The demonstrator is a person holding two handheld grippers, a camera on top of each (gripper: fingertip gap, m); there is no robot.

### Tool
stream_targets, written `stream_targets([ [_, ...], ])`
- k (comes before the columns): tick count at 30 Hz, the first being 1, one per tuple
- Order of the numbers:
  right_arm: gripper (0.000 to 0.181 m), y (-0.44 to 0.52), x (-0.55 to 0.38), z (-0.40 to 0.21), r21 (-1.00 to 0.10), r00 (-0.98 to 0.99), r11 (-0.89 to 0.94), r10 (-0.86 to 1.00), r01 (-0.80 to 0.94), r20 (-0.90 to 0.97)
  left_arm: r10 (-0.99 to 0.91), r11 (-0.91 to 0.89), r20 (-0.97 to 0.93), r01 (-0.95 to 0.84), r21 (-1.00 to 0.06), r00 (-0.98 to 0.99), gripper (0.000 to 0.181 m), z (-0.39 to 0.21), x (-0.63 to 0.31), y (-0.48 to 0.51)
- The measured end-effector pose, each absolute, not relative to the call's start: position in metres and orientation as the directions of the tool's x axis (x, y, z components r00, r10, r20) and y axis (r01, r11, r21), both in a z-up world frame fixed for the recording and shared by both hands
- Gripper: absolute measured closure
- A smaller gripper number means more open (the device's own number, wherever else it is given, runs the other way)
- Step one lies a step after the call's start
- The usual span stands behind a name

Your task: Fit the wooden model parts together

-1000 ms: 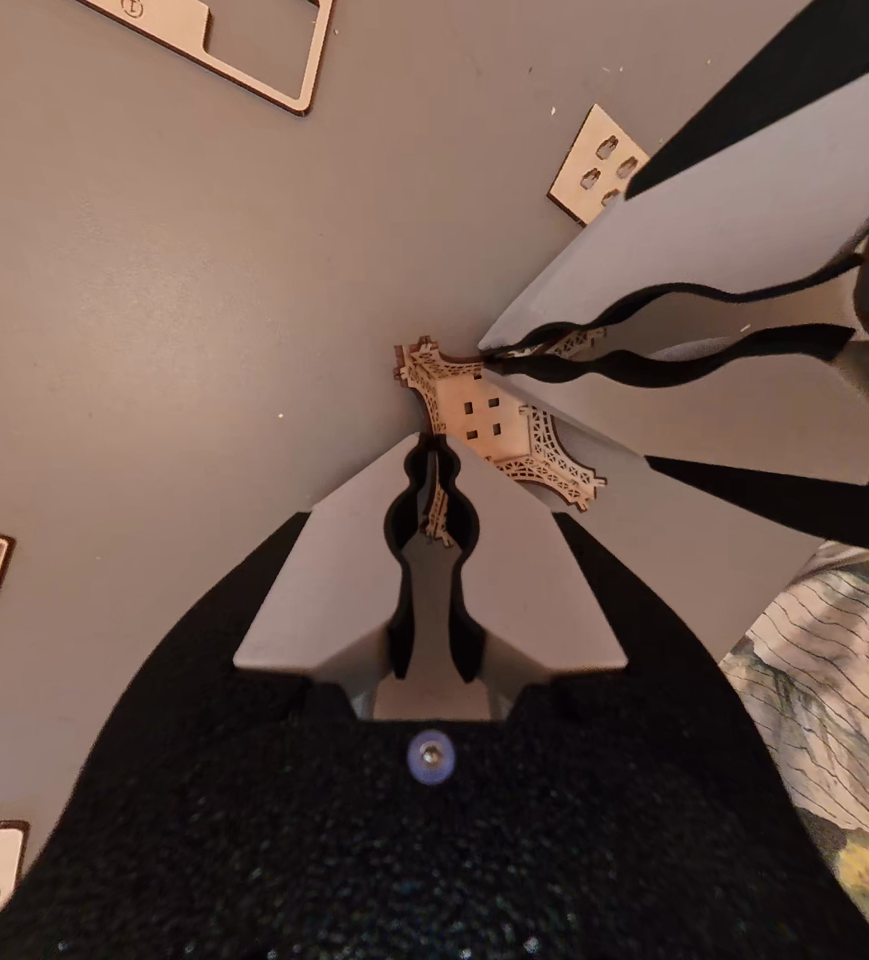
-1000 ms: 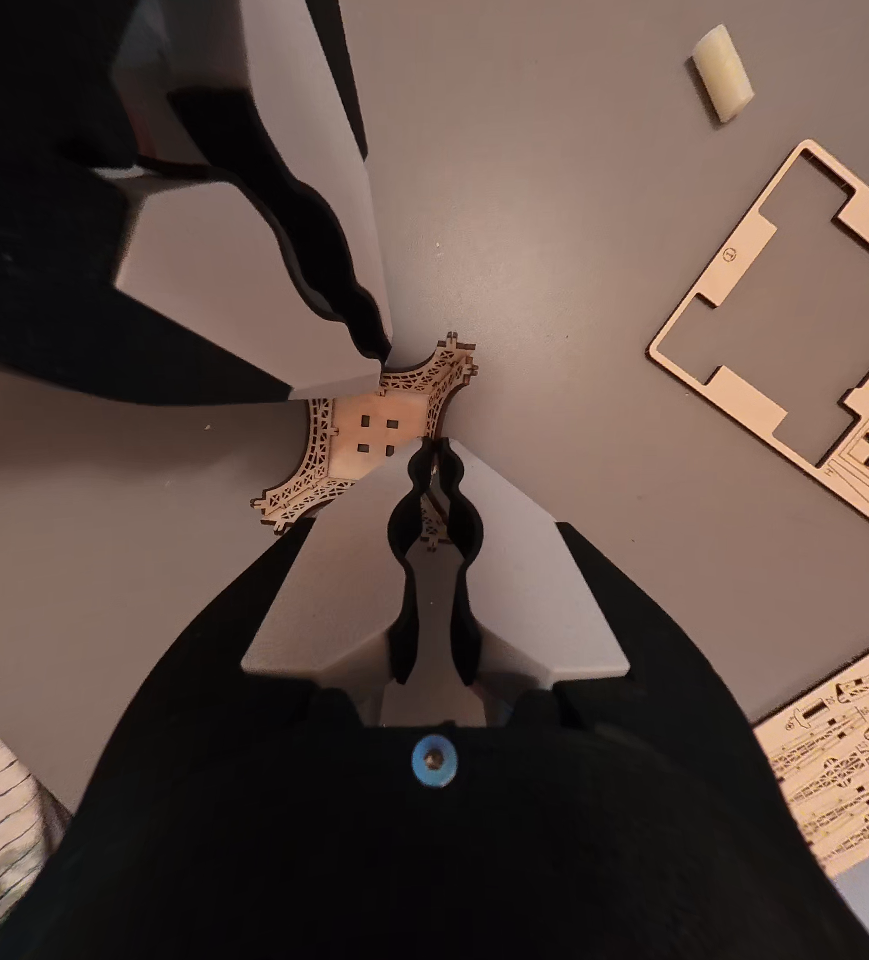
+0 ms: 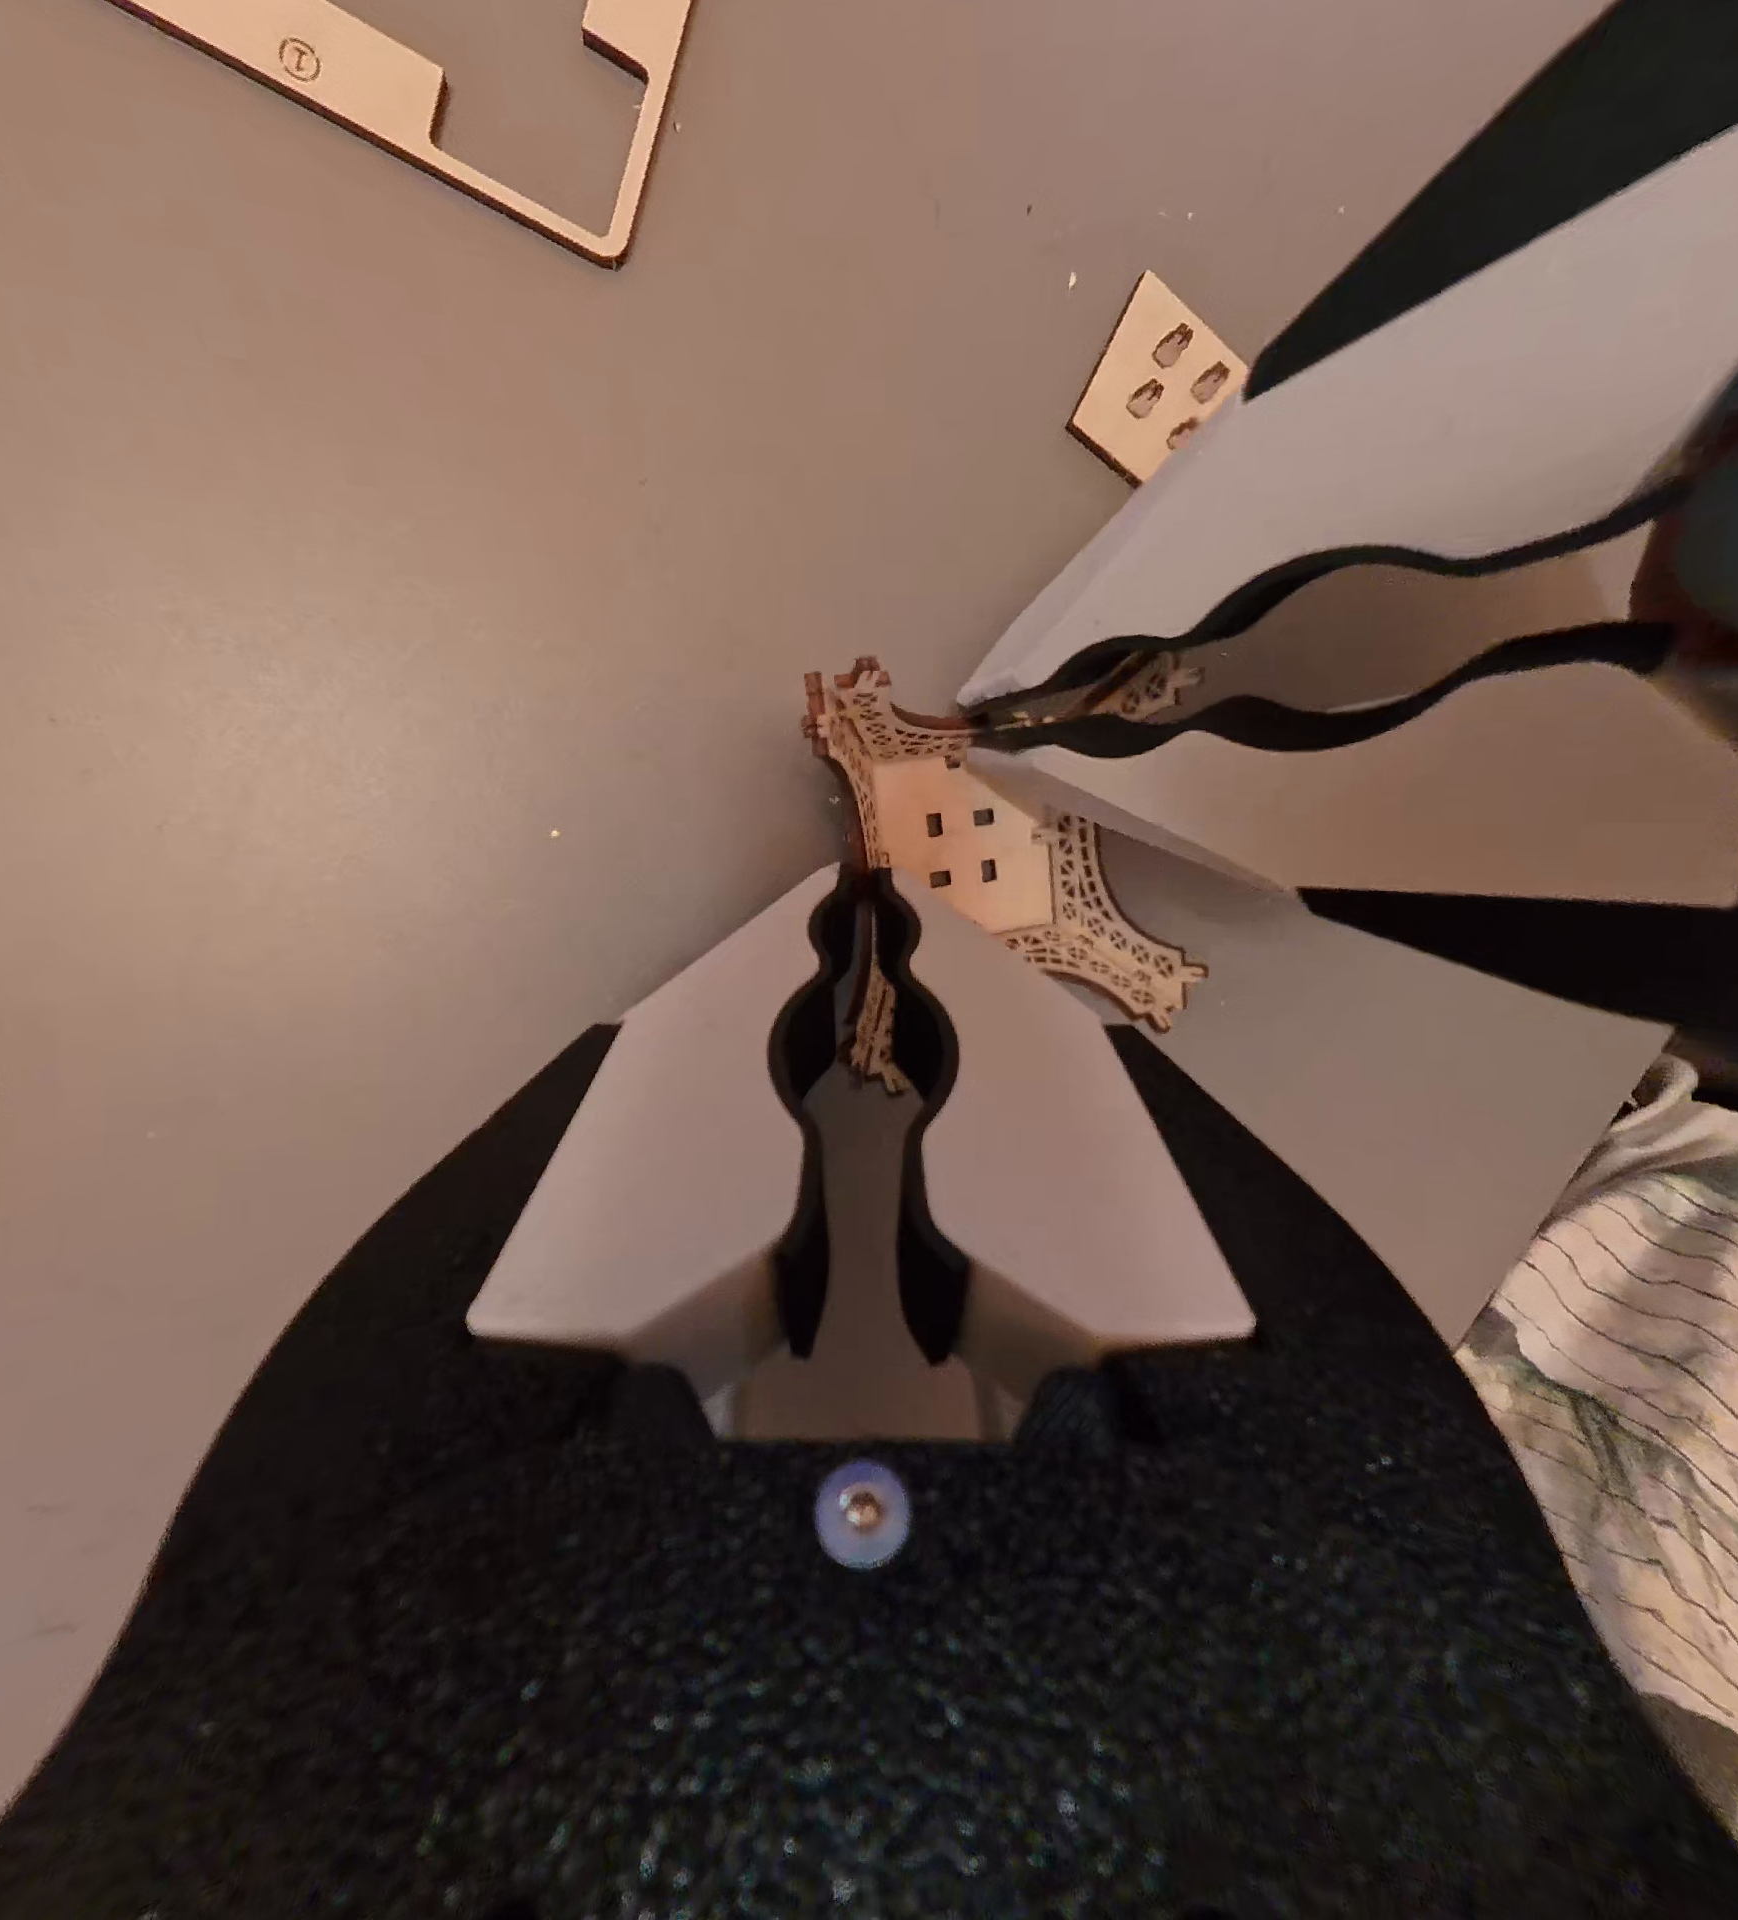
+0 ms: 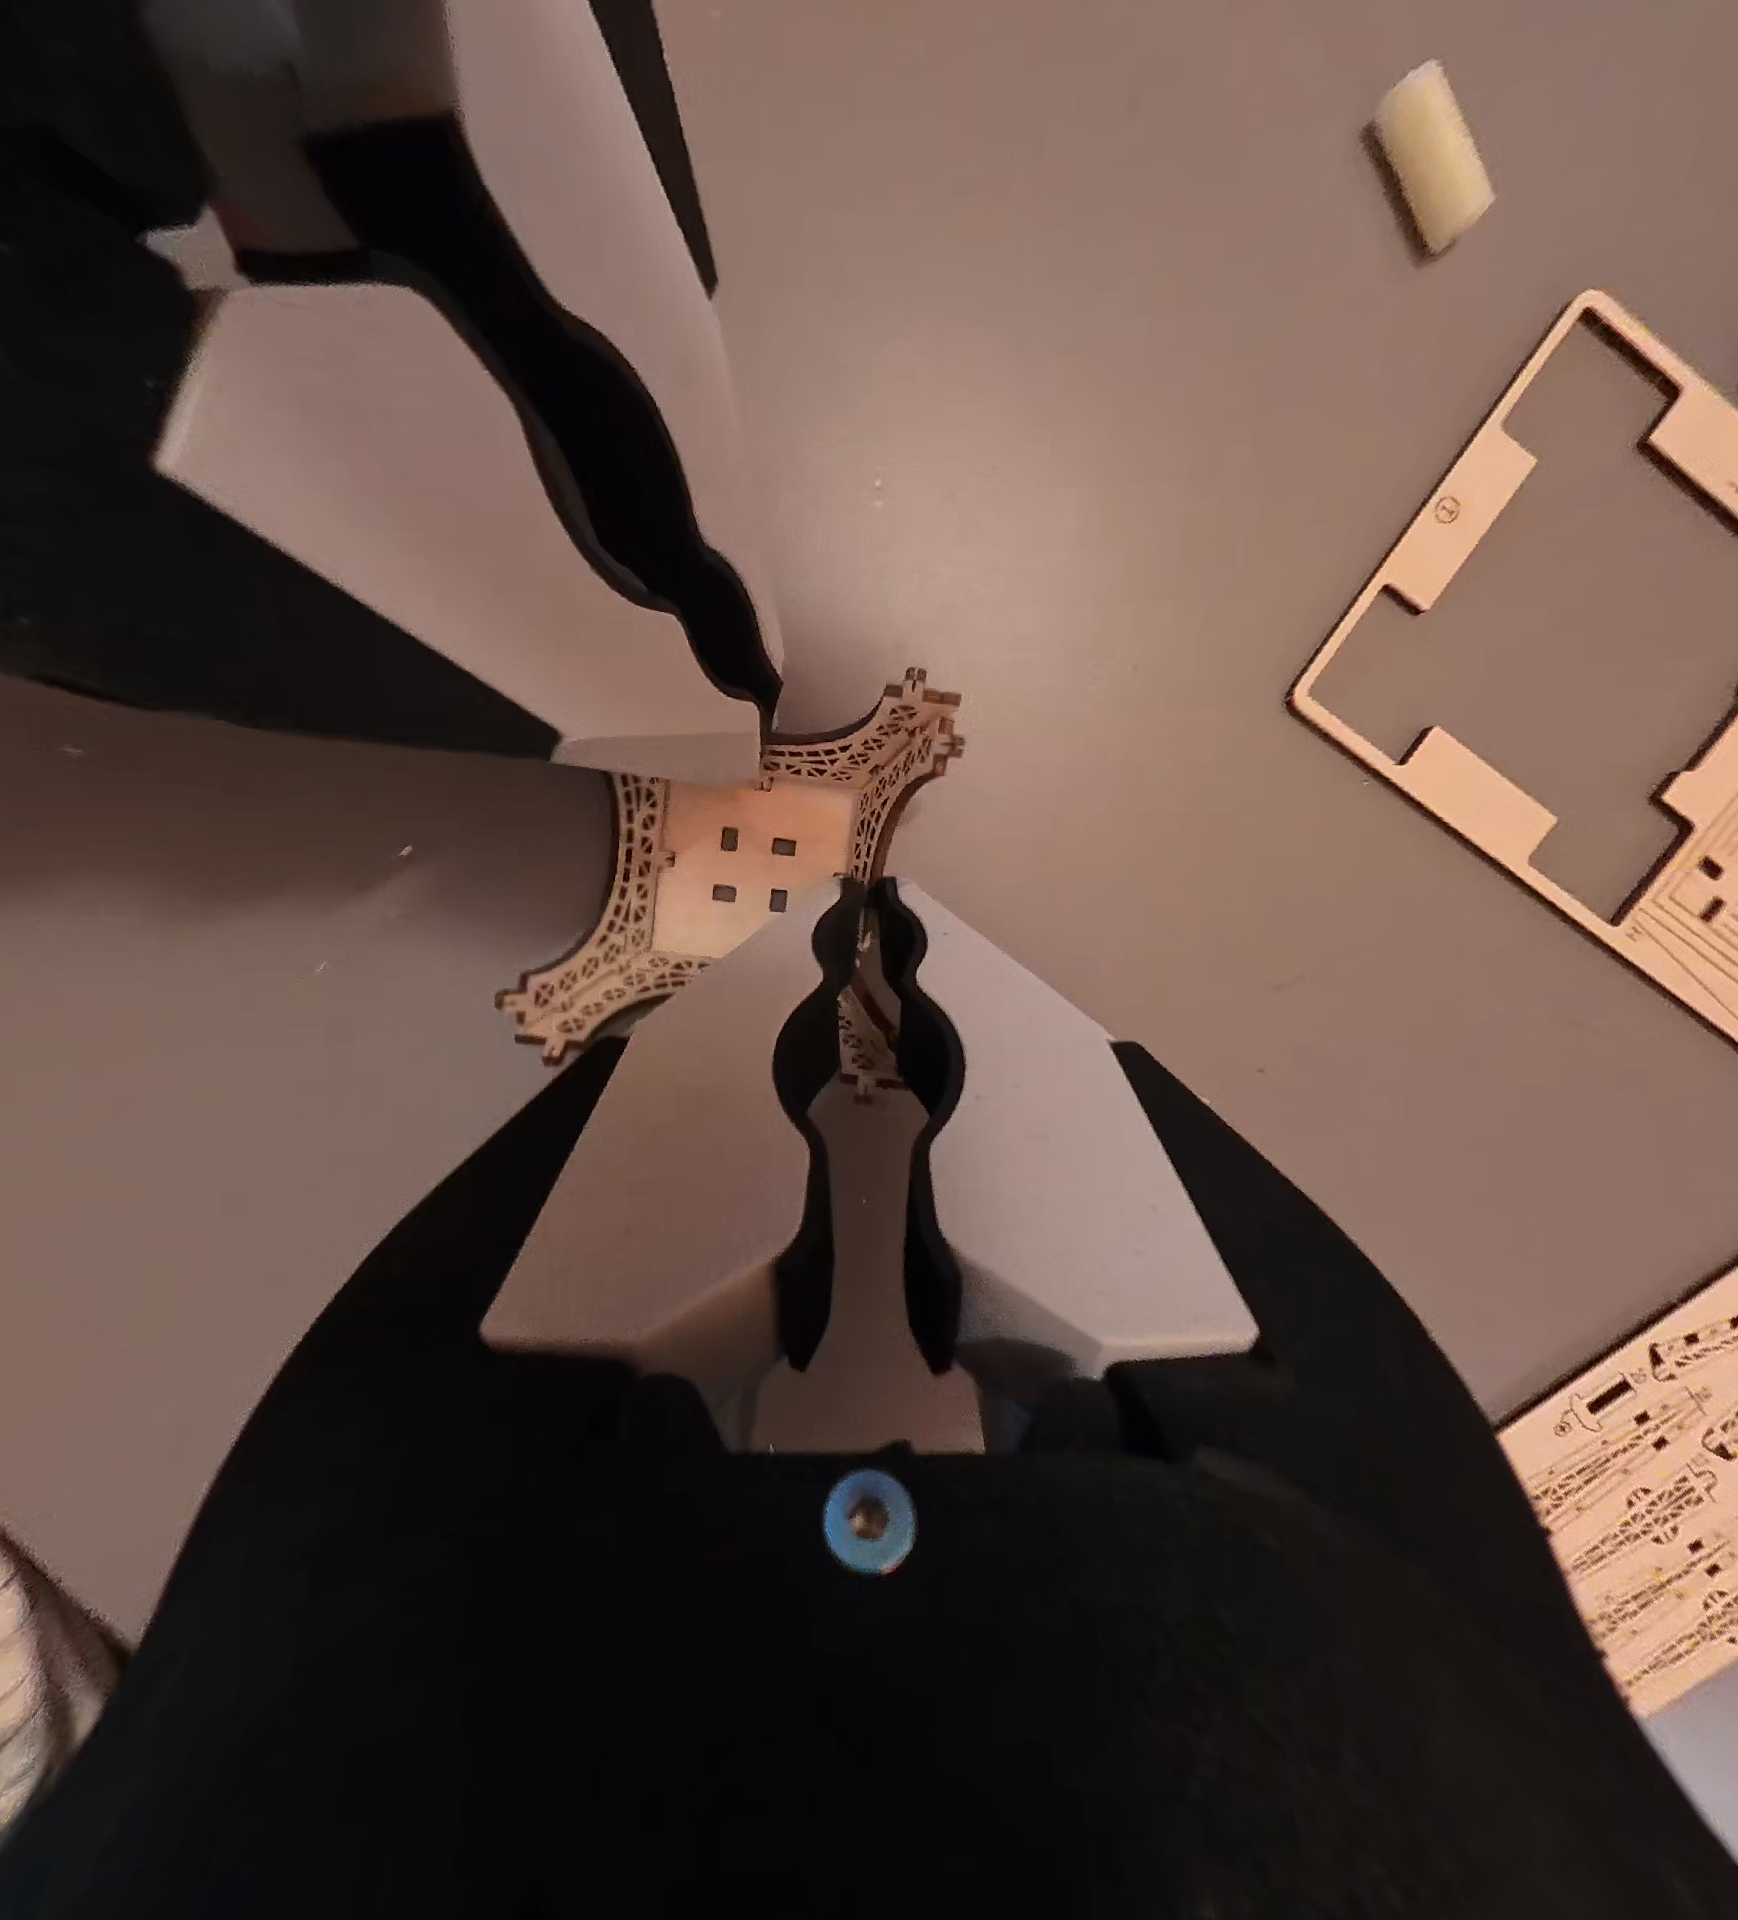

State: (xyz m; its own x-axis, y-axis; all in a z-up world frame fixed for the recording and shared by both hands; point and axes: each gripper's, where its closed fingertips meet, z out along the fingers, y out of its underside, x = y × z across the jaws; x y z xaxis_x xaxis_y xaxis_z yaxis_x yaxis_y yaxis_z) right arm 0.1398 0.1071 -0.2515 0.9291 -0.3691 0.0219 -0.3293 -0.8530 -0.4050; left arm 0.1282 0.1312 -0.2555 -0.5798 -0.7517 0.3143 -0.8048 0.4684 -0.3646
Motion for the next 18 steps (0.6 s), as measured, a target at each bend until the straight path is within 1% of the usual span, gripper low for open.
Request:
stream_targets([
  [1, 0.179, 0.106, 0.138, -0.251, -0.391, 0.931, -0.856, -0.364, -0.339, -0.009, -0.751, 0.465, 0.318, -0.805, -0.368, -0.579, 0.180, -0.255, 0.128, 0.131],
  [2, 0.174, 0.106, 0.137, -0.252, -0.374, 0.931, -0.858, -0.361, -0.351, -0.045, -0.750, 0.460, 0.325, -0.807, -0.370, -0.576, 0.180, -0.255, 0.128, 0.131],
  [3, 0.160, 0.103, 0.137, -0.255, -0.353, 0.928, -0.861, -0.368, -0.366, -0.063, -0.749, 0.454, 0.332, -0.810, -0.372, -0.573, 0.180, -0.255, 0.128, 0.131],
  [5, 0.156, 0.099, 0.139, -0.257, -0.334, 0.926, -0.866, -0.369, -0.373, -0.076, -0.750, 0.439, 0.348, -0.816, -0.375, -0.563, 0.180, -0.255, 0.128, 0.131],
  [6, 0.155, 0.100, 0.140, -0.255, -0.354, 0.921, -0.851, -0.378, -0.387, -0.097, -0.749, 0.436, 0.350, -0.816, -0.380, -0.563, 0.180, -0.255, 0.128, 0.131],
  [8, 0.164, 0.105, 0.140, -0.249, -0.391, 0.912, -0.824, -0.385, -0.410, -0.145, -0.746, 0.433, 0.352, -0.813, -0.388, -0.565, 0.180, -0.255, 0.128, 0.131],
  [9, 0.177, 0.107, 0.140, -0.247, -0.398, 0.912, -0.821, -0.380, -0.409, -0.154, -0.744, 0.431, 0.356, -0.814, -0.389, -0.565, 0.180, -0.255, 0.128, 0.131],
  [10, 0.181, 0.107, 0.139, -0.246, -0.395, 0.915, -0.825, -0.374, -0.404, -0.155, -0.743, 0.430, 0.360, -0.815, -0.389, -0.564, 0.180, -0.255, 0.128, 0.131],
  [13, 0.181, 0.107, 0.135, -0.247, -0.352, 0.918, -0.848, -0.363, -0.397, -0.161, -0.741, 0.430, 0.363, -0.815, -0.389, -0.565, 0.180, -0.255, 0.128, 0.131],
  [18, 0.181, 0.109, 0.136, -0.247, -0.323, 0.907, -0.848, -0.389, -0.421, -0.160, -0.741, 0.434, 0.354, -0.809, -0.396, -0.571, 0.181, -0.255, 0.128, 0.131],
])
